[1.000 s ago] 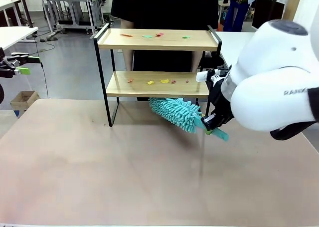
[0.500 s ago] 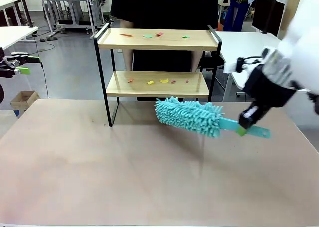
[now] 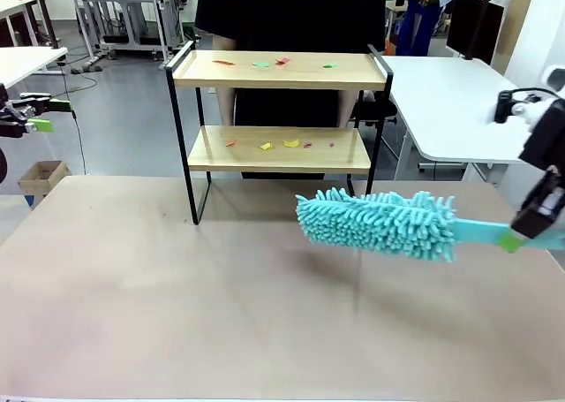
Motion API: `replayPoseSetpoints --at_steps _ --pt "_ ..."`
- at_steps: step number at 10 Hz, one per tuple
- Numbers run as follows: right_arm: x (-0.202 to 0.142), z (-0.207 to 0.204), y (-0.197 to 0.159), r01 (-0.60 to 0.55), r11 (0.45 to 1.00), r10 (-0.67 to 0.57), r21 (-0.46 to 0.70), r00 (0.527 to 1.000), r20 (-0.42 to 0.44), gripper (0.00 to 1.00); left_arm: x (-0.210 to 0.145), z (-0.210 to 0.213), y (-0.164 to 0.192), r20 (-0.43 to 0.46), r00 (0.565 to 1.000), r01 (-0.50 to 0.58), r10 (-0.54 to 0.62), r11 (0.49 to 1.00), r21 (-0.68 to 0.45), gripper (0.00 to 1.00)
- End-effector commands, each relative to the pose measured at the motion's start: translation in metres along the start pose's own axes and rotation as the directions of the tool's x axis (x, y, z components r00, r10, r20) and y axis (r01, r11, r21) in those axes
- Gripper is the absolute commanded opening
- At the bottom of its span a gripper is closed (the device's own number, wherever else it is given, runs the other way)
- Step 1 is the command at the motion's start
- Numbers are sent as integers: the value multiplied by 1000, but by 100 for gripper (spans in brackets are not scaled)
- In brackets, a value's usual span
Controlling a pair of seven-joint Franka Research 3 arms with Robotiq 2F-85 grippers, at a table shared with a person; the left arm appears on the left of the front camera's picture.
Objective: Clean the shelf.
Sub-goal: Clean the specific section of the Shelf indicated by the human with the Duster.
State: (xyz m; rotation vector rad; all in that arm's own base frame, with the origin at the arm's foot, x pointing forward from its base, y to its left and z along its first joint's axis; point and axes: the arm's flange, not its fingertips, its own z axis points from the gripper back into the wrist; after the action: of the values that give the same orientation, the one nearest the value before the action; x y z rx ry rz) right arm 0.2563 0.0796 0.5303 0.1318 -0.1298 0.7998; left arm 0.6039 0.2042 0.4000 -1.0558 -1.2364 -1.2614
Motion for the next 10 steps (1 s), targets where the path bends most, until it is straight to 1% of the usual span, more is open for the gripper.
replayPoseSetpoints --at_steps 1,2,4,5,6,7,10 --pt "-79 -65 14 -90 993 92 -70 996 17 13 2 0 -1 3 1000 15 -15 1000 -2 100" --pt "-91 -69 14 -130 988 132 -83 991 11 13 2 0 -1 3 1000 15 -15 1000 -2 100" --pt "-106 -79 14 -160 984 159 -77 987 -15 13 2 0 -1 3 1000 15 -15 1000 -2 100" --pt "-112 -84 17 -182 979 181 -90 983 -16 13 2 0 -1 3 1000 15 -15 1000 -2 100" --pt "-112 -89 16 -213 973 215 -91 977 10 13 2 0 -1 3 1000 15 -15 1000 -2 100" --pt "-43 27 -7 -138 988 136 -72 990 -31 13 2 0 -1 3 1000 15 -15 1000 -2 100" --pt "-43 27 -7 -138 988 136 -72 990 -31 13 2 0 -1 3 1000 15 -15 1000 -2 100"
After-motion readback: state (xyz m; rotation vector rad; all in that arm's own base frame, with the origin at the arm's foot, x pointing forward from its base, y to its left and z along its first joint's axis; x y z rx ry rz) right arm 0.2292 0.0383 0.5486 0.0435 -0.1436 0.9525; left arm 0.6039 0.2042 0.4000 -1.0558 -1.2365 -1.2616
